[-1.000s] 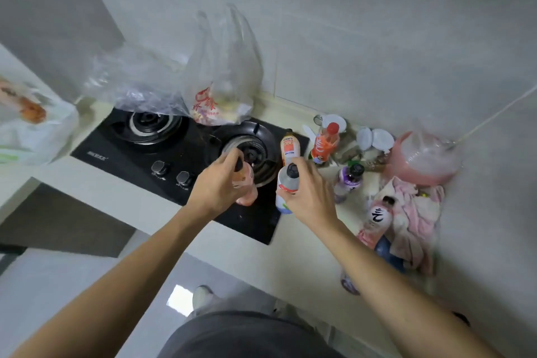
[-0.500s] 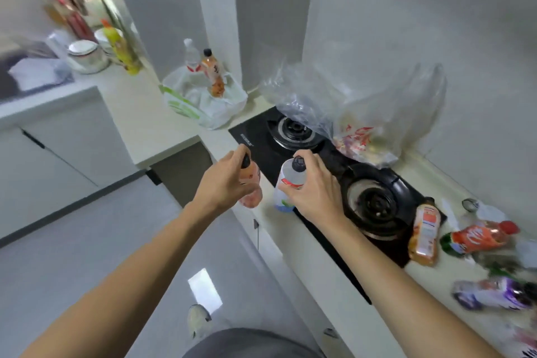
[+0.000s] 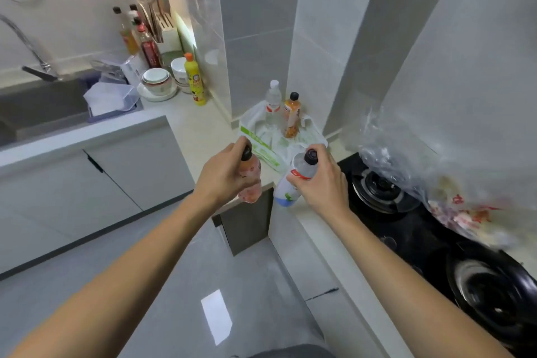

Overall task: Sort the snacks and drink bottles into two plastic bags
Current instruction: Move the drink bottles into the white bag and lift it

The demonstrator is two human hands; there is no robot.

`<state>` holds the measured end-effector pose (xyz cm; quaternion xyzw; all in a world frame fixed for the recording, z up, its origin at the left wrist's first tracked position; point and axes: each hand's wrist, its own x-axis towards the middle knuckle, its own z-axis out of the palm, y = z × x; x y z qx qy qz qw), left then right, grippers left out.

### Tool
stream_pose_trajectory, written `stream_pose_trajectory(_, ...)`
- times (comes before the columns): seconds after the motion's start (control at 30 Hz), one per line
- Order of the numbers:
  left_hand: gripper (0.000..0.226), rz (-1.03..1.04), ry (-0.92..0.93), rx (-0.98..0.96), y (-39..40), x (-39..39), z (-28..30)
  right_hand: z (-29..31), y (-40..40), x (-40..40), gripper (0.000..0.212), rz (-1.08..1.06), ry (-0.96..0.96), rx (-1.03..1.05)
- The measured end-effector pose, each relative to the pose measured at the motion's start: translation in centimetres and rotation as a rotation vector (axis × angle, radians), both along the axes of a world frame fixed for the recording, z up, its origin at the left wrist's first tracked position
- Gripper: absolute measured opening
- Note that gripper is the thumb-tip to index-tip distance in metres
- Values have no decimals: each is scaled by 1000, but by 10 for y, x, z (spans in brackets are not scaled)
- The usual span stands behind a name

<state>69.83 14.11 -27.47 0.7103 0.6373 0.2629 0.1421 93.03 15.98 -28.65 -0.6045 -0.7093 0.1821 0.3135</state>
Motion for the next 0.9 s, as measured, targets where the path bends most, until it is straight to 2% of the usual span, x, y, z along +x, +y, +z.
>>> stream_pose_trajectory(0.17, 50, -43, -2, 64, 97, -24, 5, -8, 92, -27, 61, -27, 5, 54)
stream_pose_trajectory(0.33, 46, -58, 9, 36, 199, -29, -3, -25, 182, -47, 72, 12, -11, 36)
stream_pose_trajectory(0.43, 44, -76, 1, 1, 248, -32, -12, -37, 222, -59, 65, 26, -35, 19)
stream_pose_trajectory(0.63, 44, -142, 24, -127, 320, -46, -51, -72, 273, -82, 66, -6, -76, -37)
stream_pose_trajectory(0.9, 52, -296, 43, -268, 380, -66, -97, -108, 303, -111, 55, -120, -152, -130)
